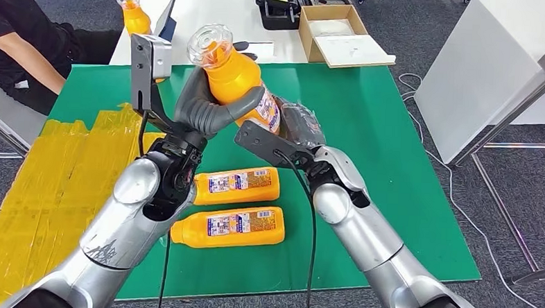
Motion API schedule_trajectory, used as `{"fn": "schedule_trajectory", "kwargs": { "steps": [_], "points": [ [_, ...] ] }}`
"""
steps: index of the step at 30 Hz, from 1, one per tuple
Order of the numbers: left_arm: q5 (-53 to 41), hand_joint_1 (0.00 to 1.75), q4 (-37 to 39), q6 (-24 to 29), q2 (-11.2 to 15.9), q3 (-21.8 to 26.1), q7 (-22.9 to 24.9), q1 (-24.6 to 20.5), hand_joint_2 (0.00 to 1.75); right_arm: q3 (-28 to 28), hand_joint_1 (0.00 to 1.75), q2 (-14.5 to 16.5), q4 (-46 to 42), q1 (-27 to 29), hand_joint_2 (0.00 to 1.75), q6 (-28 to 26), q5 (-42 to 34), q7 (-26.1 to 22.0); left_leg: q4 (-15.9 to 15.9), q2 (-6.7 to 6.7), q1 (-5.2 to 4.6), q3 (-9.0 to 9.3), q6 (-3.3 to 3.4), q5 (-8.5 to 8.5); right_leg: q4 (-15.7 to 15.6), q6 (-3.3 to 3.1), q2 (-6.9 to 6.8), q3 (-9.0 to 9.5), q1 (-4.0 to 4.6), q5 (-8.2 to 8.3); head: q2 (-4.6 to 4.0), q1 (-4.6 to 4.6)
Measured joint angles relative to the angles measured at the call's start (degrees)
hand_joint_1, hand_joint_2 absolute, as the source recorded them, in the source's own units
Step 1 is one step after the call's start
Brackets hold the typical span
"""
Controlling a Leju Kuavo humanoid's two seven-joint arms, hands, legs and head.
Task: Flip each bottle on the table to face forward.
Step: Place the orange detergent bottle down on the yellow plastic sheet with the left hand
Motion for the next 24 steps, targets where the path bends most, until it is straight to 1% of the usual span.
{"fn": "schedule_trajectory", "kwargs": {
  "steps": [4, 8, 12, 17, 21, 24],
  "points": [
    [1.08, 1.75, -0.53, -0.06, 0.08, 0.83, -0.09, 0.63, 1.75, 0.02, 0.00, 0.01, 0.00, 0.04, 0.00, 0.84, 0.58, 1.54, 0.00, 0.00, 0.00, 0.01, 0.00, 0.00, 0.00, 0.00, 0.00, 0.00, 0.00, 0.00, 0.00, 0.01],
    [1.49, 1.75, -1.11, -1.11, 0.38, 2.34, -0.46, 1.72, 1.75, 0.16, 0.00, -0.49, -0.21, 0.23, 0.00, 4.94, 0.17, 3.59, 0.00, 0.02, 0.00, 0.03, 0.00, 0.00, 0.00, 0.00, 0.00, -0.01, 0.00, 0.00, 0.00, 0.01],
    [0.27, 1.75, -2.70, -3.05, 0.93, 4.52, -0.70, 3.06, 1.75, 0.25, 0.00, -1.97, -1.15, 1.18, 0.00, 8.37, 0.25, 4.19, 0.00, 0.01, 0.00, 0.03, 0.00, 0.00, -0.01, 0.00, 0.00, 0.00, -0.01, 0.00, 0.00, -0.01],
    [0.08, 1.75, -4.92, -4.15, 1.47, 7.04, -0.85, 3.39, 1.75, 0.27, 0.00, -3.98, -1.80, 3.19, 0.00, 9.33, 0.58, 4.48, 0.00, 0.00, -0.01, 0.01, 0.00, 0.00, 0.00, 0.00, -0.01, 0.01, 0.00, 0.00, 0.00, 0.01],
    [-0.15, 1.75, -5.79, -4.19, 1.75, 8.25, -1.24, 3.75, 1.75, 0.16, 0.00, -4.89, -2.37, 4.12, 0.00, 9.86, 0.15, 4.56, 0.00, 0.07, -0.01, 0.02, 0.00, 0.00, -0.01, 0.00, 0.00, 0.01, 0.00, 0.00, 0.00, 0.01],
    [-0.32, 1.75, -6.62, -4.53, 2.98, 10.90, -2.24, 4.53, 1.75, -0.63, 0.00, -6.55, -3.77, 5.90, 0.00, 10.40, -0.96, 4.53, 0.00, 0.01, 0.00, 0.03, 0.00, 0.00, -0.01, 0.00, -0.01, 0.01, -0.01, 0.00, 0.00, 0.01]
  ]
}}
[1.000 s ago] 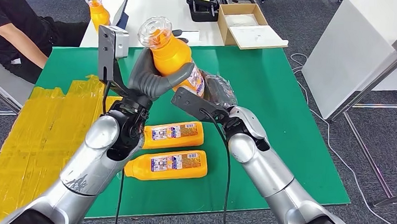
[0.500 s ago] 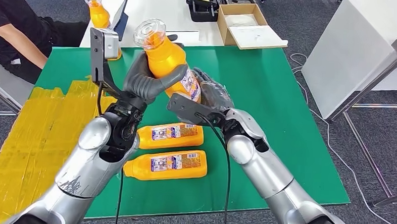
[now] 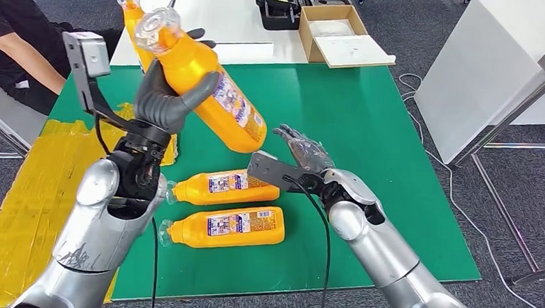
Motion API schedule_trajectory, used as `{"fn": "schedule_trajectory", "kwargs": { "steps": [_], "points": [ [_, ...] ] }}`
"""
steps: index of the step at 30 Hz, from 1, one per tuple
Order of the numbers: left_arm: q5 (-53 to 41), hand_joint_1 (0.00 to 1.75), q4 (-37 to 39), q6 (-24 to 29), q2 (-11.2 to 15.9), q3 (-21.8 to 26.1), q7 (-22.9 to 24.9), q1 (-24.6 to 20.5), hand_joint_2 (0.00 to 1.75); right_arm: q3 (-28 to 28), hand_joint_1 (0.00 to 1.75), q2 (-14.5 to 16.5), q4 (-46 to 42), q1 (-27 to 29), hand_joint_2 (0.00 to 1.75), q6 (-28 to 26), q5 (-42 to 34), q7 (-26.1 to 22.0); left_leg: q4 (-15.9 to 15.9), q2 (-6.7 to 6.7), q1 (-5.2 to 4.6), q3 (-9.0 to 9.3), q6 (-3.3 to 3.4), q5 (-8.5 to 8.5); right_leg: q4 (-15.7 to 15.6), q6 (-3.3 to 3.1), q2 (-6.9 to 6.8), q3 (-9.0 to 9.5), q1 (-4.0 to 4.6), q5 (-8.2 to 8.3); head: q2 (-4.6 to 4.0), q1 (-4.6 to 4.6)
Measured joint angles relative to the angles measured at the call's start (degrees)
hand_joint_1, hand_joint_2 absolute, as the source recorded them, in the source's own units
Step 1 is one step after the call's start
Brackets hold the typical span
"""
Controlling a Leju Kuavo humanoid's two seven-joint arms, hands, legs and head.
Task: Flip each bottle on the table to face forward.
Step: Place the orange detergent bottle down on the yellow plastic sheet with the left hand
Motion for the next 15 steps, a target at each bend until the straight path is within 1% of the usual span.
{"fn": "schedule_trajectory", "kwargs": {
  "steps": [4, 8, 10, 13, 15],
  "points": [
    [0.56, 1.75, -0.17, -1.38, 3.19, 6.48, -1.19, 1.79, 1.75, -2.79, 0.00, -3.76, -3.88, 3.79, 0.00, 0.61, -1.20, -1.27, -0.01, 0.06, 0.01, 0.00, -0.01, -0.01, 0.00, 0.00, 0.01, -0.01, 0.00, 0.00, 0.00, -0.01],
    [3.18, 1.75, 1.14, -2.24, 7.03, 14.25, -2.68, 4.25, 1.75, -6.95, 0.00, -8.20, -9.49, 8.21, 0.00, 0.36, -2.18, -3.59, -0.01, 0.11, 0.03, 0.00, -0.01, -0.02, 0.00, -0.02, 0.02, -0.05, 0.00, -0.02, 0.00, 0.00],
    [3.14, 1.75, 1.98, -2.45, 8.45, 17.44, -3.54, 5.45, 1.75, -9.30, 0.00, -10.01, -12.45, 10.27, 0.00, 0.25, -2.12, -4.32, -0.01, 0.10, 0.05, -0.01, -0.02, -0.02, 0.00, -0.02, 0.02, -0.07, 0.00, -0.02, 0.00, 0.01],
    [-1.33, 1.75, 2.93, -0.89, 10.21, 20.58, -5.07, 6.38, 1.75, -12.73, 0.00, -12.17, -16.58, 13.05, 0.00, 0.20, -1.87, -5.51, -0.02, 0.08, 0.05, -0.03, -0.02, -0.03, 0.00, -0.02, 0.01, -0.08, 0.00, -0.02, 0.00, 0.00],
    [-8.44, 1.75, 3.28, 0.96, 11.37, 22.02, -5.93, 6.49, 1.75, -15.08, 0.00, -13.68, -18.97, 14.84, 0.00, 0.12, -2.21, -6.55, -0.02, 0.05, 0.05, -0.03, -0.02, -0.02, -0.01, -0.02, 0.01, -0.08, 0.00, -0.02, 0.00, 0.01]
  ]
}}
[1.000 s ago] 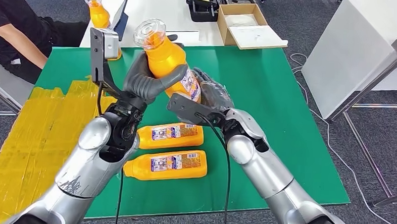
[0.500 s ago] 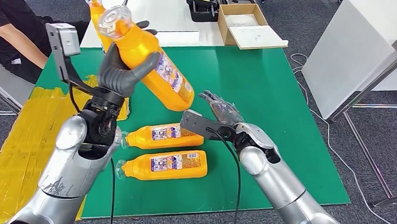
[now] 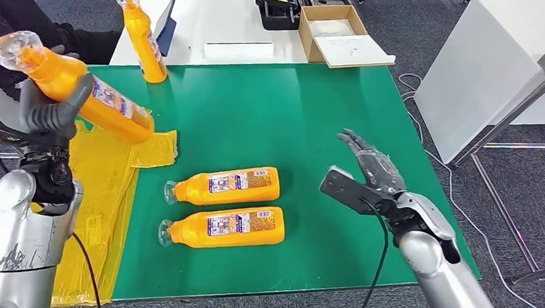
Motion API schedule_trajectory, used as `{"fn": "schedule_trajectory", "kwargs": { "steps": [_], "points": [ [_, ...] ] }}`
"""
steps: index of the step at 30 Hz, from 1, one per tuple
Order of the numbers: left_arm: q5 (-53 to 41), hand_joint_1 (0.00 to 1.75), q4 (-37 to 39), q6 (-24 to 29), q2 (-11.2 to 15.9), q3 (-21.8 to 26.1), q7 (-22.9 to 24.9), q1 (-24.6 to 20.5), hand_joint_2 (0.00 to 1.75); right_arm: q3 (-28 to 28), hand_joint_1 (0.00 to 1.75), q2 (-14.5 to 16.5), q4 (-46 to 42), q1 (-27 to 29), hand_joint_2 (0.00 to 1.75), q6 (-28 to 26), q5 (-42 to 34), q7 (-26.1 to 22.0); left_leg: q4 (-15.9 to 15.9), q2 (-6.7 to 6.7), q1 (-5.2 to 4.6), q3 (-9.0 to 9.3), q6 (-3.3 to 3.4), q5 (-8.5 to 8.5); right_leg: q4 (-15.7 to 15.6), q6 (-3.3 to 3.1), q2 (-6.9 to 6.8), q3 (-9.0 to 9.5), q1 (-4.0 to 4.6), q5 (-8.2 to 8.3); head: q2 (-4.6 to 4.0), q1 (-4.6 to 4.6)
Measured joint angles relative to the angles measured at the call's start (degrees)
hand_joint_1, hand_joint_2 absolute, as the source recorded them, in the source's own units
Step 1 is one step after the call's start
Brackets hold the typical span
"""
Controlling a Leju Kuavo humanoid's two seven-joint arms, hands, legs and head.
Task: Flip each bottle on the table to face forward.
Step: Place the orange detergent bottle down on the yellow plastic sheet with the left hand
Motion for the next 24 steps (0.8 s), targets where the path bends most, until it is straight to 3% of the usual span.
{"fn": "schedule_trajectory", "kwargs": {
  "steps": [5, 9, 20, 24],
  "points": [
    [-26.67, 1.75, 0.26, 1.81, 3.77, 1.59, -0.25, 0.00, 1.75, -6.80, 0.00, -4.70, -4.18, 4.50, 0.00, -0.71, -3.43, -3.60, 0.00, -0.06, -0.06, 0.00, 0.00, 0.00, -0.01, 0.00, -0.01, 0.03, 0.00, 0.00, 0.00, 0.01],
    [-39.57, 1.75, 1.90, -0.54, 6.63, 1.13, 0.54, 0.03, 1.75, -10.24, 0.00, -7.65, -4.84, 6.03, 0.00, -0.68, -6.27, -5.30, 0.00, -0.02, -0.10, 0.01, 0.01, 0.00, -0.01, 0.02, 0.00, 0.02, -0.01, 0.01, 0.00, 0.01],
    [-43.20, 1.75, 4.57, -0.90, 8.31, -0.07, 0.50, 0.02, 1.75, -11.97, 0.00, -10.38, -4.84, 6.51, 0.00, -0.65, -7.23, -5.82, 0.00, -0.02, -0.09, 0.02, 0.02, 0.01, 0.00, 0.02, 0.00, 0.03, -0.01, 0.02, 0.00, 0.00],
    [-50.67, 1.75, 5.54, -2.18, 9.28, -2.04, 1.23, -0.10, 1.75, -12.01, 0.00, -11.38, -4.79, 6.41, 0.00, -0.67, -9.44, -5.96, 0.00, -0.04, -0.09, 0.02, 0.02, 0.00, -0.01, 0.02, -0.01, 0.02, -0.01, 0.01, 0.00, -0.01]
  ]
}}
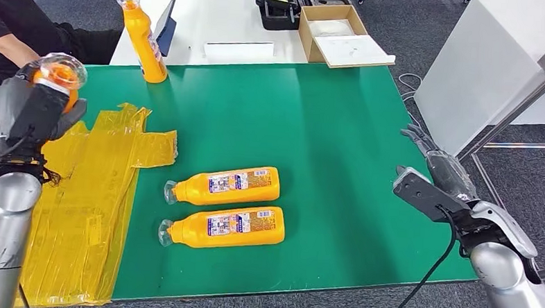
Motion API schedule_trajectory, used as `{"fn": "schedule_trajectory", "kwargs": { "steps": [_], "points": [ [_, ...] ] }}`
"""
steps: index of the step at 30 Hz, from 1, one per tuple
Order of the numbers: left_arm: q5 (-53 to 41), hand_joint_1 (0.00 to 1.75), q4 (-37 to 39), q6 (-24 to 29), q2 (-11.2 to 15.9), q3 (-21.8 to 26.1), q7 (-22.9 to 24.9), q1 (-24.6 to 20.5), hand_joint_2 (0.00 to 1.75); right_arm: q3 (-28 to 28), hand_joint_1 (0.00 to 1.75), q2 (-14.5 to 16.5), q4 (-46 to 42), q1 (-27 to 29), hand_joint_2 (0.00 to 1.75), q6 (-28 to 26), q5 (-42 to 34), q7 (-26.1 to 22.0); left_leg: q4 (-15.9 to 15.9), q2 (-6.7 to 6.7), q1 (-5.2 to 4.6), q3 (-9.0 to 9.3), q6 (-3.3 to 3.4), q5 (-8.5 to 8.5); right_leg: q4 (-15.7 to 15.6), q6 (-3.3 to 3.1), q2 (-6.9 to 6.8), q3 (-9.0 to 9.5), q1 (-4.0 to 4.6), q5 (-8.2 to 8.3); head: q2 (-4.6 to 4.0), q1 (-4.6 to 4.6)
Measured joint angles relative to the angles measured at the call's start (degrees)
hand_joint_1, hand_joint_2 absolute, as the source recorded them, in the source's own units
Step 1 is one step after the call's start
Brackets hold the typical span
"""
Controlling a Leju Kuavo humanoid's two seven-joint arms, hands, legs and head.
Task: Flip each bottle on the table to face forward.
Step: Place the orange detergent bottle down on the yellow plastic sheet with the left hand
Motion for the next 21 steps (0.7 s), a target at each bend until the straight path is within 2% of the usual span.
{"fn": "schedule_trajectory", "kwargs": {
  "steps": [4, 10, 15, 20, 21],
  "points": [
    [-8.99, 1.75, 3.06, -1.86, 1.08, -4.71, 0.47, -0.55, 1.75, 0.63, 0.00, -1.60, 0.59, -1.37, 0.00, -0.03, -3.13, -0.50, -0.01, 0.00, 0.00, -0.01, 0.00, 0.00, 0.00, 0.00, 0.00, 0.02, 0.00, 0.00, 0.00, 0.01],
    [-16.72, 1.75, 11.07, -3.38, 1.31, -13.51, 0.14, -2.09, 1.75, 3.25, 0.00, -2.28, 2.02, -4.55, 0.00, -0.03, -5.15, -0.73, 0.00, 0.00, -0.01, 0.01, 0.02, 0.02, 0.00, 0.01, 0.00, 0.03, -0.01, 0.02, 0.00, 0.01],
    [-18.56, 1.75, 20.58, -3.34, 0.80, -21.30, -0.82, -3.87, 1.75, 5.48, 0.00, -2.53, 2.84, -6.61, 0.00, -0.25, -6.30, -0.68, 0.01, 0.02, -0.02, 0.01, 0.02, 0.02, 0.00, 0.02, 0.01, 0.03, -0.02, 0.02, 0.00, 0.01],
    [-17.16, 1.75, 27.41, -2.59, 0.05, -25.11, -1.63, -4.44, 1.75, 6.78, 0.00, -2.39, 3.05, -6.95, 0.00, -0.37, -6.30, -0.59, 0.01, 0.02, -0.01, -0.01, 0.01, 0.01, 0.01, 0.01, 0.01, 0.02, -0.01, 0.01, 0.00, 0.01],
    [-16.63, 1.61, 28.48, -2.52, -0.08, -25.59, -1.85, -4.49, 1.75, 7.01, 0.00, -2.27, 3.09, -7.05, 0.00, -0.34, -6.23, -0.50, 0.00, 0.02, -0.01, -0.01, 0.01, 0.00, 0.01, 0.01, 0.01, 0.01, -0.01, 0.01, 0.00, 0.01]
  ]
}}
